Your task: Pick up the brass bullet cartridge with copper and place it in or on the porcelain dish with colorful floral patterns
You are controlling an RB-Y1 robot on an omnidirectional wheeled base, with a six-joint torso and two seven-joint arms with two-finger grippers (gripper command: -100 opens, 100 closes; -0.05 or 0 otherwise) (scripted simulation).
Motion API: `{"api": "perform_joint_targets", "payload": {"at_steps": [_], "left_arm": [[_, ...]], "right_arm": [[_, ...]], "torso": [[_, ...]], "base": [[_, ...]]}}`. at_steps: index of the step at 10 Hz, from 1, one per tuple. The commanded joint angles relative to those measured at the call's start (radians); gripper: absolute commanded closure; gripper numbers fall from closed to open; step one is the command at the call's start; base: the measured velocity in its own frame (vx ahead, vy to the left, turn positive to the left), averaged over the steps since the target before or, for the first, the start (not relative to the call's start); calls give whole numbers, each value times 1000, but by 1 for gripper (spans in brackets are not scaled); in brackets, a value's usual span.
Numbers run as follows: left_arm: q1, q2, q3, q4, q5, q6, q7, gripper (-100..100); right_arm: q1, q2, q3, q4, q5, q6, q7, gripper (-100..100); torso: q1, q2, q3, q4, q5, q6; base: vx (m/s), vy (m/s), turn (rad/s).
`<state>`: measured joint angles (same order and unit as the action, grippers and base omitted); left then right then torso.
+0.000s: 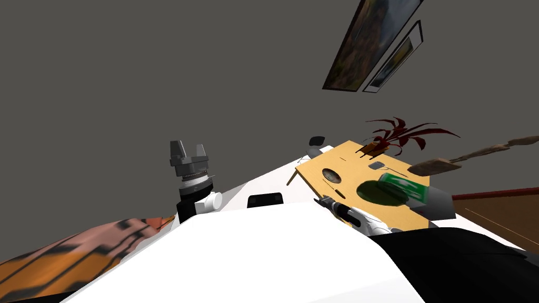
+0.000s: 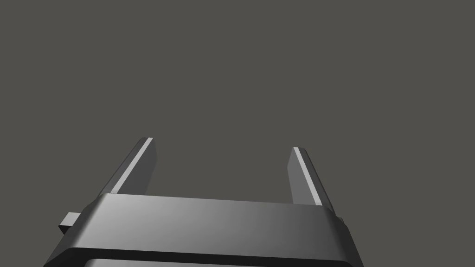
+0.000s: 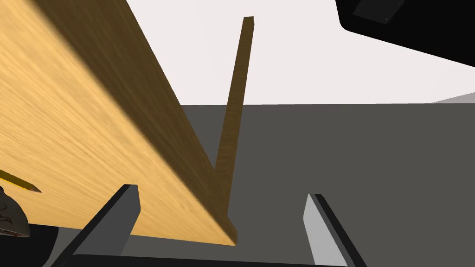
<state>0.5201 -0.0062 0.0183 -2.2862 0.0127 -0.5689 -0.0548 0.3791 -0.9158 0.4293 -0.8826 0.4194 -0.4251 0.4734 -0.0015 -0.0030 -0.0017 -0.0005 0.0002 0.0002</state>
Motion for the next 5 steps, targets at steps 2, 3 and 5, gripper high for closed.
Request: {"api": "perform_joint_targets", "payload": {"at_steps": [2, 3, 5], "left_arm": [[0, 0, 0, 0, 0, 0, 0, 0], [0, 0, 0, 0, 0, 0, 0, 0], [0, 0, 0, 0, 0, 0, 0, 0]], "right_arm": [[31, -46, 20, 80, 28, 40, 28, -100], [31, -46, 20, 91, 28, 40, 28, -100], [43, -57, 27, 127, 38, 51, 38, -100]], "torso": [[-1, -3, -2, -1, 0, 0], [-3, -6, -4, -1, 0, 0], [-1, -3, -2, -1, 0, 0]], "base": [[148, -61, 154], [125, -65, 47], [81, -42, 66]]}}
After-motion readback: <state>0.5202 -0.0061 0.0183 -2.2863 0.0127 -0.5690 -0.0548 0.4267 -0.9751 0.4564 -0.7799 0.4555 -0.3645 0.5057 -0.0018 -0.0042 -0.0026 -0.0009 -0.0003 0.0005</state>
